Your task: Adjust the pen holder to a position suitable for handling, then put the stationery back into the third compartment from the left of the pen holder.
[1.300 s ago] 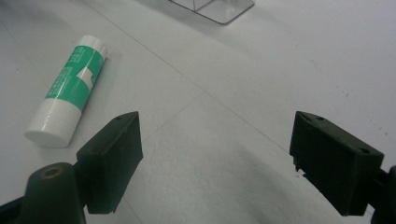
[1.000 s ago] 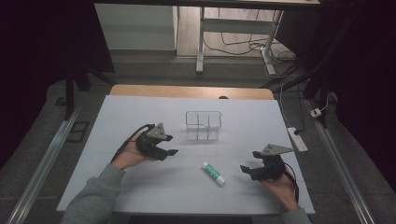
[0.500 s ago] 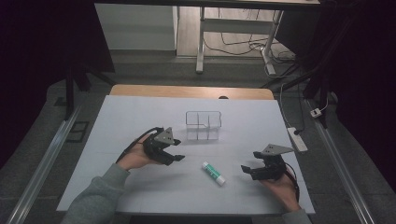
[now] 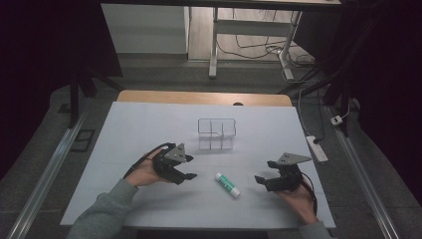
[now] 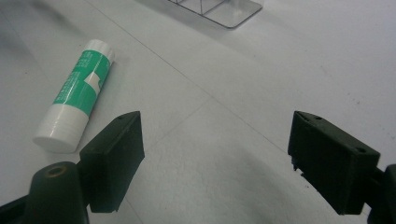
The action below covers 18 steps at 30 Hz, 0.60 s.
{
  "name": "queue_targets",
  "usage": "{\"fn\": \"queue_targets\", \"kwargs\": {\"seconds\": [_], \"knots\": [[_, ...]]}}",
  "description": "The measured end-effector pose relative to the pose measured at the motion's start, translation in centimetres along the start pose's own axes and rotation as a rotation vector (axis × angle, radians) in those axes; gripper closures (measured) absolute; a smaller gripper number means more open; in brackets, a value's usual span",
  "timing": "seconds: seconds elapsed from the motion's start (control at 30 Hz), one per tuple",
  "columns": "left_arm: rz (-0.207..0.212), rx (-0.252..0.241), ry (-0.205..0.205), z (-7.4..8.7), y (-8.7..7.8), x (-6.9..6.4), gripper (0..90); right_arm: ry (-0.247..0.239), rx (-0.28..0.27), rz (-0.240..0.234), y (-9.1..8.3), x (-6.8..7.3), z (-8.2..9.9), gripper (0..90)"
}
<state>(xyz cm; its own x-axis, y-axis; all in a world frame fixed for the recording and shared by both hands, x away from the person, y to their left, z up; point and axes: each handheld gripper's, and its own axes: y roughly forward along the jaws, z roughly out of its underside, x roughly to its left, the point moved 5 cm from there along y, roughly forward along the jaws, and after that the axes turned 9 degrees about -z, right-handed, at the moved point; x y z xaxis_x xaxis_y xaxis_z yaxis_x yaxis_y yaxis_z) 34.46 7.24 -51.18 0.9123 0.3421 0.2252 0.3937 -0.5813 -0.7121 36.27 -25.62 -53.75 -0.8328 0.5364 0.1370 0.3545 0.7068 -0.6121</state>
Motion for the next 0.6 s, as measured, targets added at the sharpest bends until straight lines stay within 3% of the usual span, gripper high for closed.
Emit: {"fn": "queue_targets", "kwargs": {"seconds": [0.3,0.6], "knots": [[0.082,-0.064,0.109,-3.9,1.3,-1.2,35.8,-0.004,0.011,0.006,0.2,0.0,0.0,18.2],[0.123,-0.044,0.162,-4.9,2.7,-2.1,35.0,-0.002,0.008,0.005,0.1,0.0,0.0,18.1]]}}
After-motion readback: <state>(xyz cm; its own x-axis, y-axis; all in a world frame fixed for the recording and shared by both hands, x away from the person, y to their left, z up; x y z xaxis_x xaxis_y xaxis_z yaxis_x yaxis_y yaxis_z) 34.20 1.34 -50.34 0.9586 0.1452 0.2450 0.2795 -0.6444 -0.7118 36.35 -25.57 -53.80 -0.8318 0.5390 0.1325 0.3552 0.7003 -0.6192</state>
